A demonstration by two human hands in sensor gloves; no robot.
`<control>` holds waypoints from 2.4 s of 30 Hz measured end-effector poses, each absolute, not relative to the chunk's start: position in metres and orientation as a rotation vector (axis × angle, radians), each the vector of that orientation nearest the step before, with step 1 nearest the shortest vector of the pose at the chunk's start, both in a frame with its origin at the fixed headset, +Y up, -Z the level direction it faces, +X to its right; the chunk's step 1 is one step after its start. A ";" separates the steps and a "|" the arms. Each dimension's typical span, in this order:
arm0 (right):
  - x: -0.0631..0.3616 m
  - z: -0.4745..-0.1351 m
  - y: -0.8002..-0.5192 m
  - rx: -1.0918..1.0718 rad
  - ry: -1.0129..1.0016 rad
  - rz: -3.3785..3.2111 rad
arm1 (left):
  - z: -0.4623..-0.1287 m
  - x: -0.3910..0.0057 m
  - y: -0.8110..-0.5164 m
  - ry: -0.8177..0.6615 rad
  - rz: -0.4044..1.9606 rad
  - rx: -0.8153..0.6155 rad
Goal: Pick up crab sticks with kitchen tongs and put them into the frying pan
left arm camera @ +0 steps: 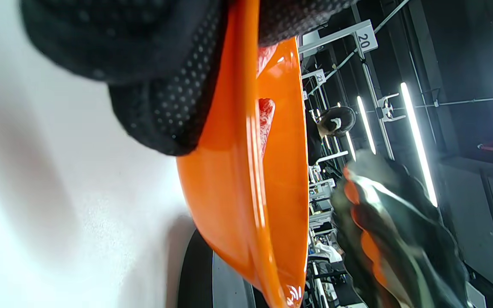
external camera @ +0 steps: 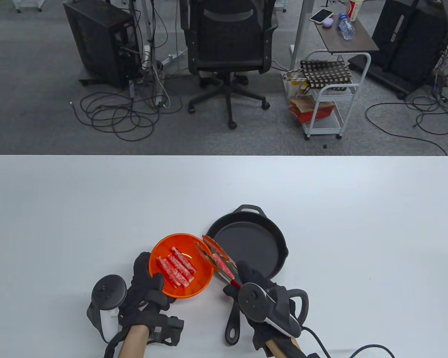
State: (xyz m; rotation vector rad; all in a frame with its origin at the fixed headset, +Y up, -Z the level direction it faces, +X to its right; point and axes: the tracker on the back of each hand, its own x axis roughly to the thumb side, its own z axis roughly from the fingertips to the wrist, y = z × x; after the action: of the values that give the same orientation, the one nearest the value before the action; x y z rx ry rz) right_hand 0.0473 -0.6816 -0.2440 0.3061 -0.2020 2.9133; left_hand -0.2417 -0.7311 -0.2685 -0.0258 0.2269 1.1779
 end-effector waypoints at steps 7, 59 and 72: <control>0.034 -0.242 -0.688 0.379 -0.154 2.953 | -0.268 -0.236 -0.731 0.203 1.160 -0.038; 0.090 -0.261 -0.676 0.144 -0.090 2.760 | -0.269 -0.245 -0.729 0.223 1.147 0.018; 0.117 -0.284 -0.709 0.012 0.241 2.887 | -0.268 -0.252 -0.729 0.251 1.174 0.029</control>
State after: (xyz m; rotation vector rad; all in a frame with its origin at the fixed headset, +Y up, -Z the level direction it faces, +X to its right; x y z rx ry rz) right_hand 0.1169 -0.7085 -0.2839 0.0115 0.2413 2.8875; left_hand -0.2518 -0.7285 -0.2683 0.0289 0.2508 1.1745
